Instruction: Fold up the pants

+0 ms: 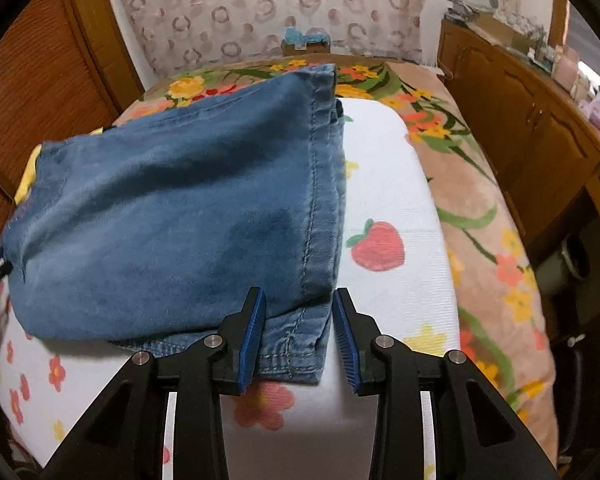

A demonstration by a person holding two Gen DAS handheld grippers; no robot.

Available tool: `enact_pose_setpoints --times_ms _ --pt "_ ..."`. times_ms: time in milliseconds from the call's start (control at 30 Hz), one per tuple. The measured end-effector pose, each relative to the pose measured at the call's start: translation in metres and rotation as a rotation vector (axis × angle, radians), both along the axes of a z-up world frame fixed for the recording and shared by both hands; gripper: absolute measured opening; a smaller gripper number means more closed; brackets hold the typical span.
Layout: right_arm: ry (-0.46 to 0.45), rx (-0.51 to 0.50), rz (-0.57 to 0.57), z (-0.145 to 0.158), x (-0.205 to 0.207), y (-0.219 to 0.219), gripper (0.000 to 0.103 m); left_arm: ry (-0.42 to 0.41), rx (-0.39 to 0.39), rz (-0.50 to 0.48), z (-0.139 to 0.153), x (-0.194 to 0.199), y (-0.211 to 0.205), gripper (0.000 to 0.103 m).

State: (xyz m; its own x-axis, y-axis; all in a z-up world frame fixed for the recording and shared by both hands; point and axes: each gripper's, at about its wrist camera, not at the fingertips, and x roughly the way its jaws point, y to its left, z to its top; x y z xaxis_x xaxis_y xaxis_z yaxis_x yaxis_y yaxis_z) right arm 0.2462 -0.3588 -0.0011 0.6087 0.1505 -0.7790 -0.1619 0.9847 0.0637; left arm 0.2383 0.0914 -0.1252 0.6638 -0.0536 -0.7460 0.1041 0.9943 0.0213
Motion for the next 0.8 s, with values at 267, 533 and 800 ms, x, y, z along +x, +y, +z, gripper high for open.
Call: enact_pose_setpoints --times_ms 267,533,800 --pt "-0.065 0.022 0.084 0.002 -0.006 0.008 0.015 0.006 -0.004 0.001 -0.002 -0.001 0.0 0.081" --pt "-0.078 -0.003 0.073 -0.011 -0.007 0.009 0.014 0.009 0.002 0.002 -0.002 0.0 0.001 0.081" --pt "-0.09 0.001 0.085 -0.011 -0.006 0.01 0.014 -0.05 -0.013 0.046 0.025 -0.011 0.024 0.081"
